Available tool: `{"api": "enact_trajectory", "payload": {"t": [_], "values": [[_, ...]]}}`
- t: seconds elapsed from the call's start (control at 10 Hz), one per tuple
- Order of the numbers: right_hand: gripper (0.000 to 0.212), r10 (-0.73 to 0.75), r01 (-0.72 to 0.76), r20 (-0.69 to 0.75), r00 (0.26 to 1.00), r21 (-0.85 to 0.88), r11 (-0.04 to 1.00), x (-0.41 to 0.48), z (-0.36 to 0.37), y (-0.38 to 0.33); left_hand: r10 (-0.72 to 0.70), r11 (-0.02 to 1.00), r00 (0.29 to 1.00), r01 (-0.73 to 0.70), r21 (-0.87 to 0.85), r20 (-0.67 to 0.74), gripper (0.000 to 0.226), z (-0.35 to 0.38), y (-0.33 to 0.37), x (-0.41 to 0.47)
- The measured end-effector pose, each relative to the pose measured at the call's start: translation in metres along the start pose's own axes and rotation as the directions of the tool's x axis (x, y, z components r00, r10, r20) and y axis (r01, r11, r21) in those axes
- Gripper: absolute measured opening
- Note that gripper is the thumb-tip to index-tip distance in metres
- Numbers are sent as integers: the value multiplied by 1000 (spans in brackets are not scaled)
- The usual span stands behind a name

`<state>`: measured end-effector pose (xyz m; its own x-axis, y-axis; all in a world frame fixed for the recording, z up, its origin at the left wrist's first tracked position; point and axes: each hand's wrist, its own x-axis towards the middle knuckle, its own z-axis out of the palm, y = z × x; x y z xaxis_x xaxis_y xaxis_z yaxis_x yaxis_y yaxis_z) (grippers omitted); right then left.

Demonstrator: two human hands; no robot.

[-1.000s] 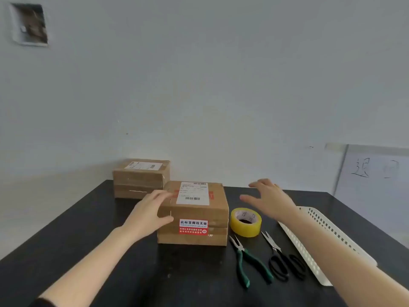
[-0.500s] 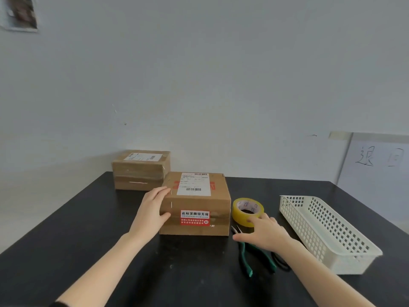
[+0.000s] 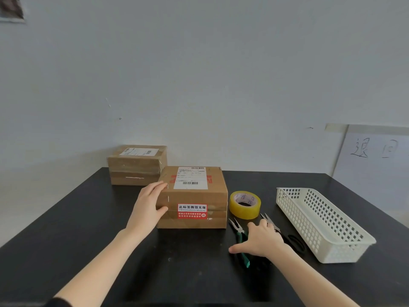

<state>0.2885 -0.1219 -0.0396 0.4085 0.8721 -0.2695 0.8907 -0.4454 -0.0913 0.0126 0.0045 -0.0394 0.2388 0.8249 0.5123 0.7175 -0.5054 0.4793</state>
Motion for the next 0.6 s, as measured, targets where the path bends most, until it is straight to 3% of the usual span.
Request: {"api": "enact_trajectory", "payload": {"t": [0.4, 0.6], "values": [[97, -51, 51, 3, 999, 61, 997, 8, 0, 0, -1, 1000, 1000, 1, -6, -14, 68, 0, 1, 0], [76, -39, 41, -13, 999, 158, 987, 10, 2, 3, -2, 1000, 1000, 2, -5, -18, 69, 2, 0, 0]]}}
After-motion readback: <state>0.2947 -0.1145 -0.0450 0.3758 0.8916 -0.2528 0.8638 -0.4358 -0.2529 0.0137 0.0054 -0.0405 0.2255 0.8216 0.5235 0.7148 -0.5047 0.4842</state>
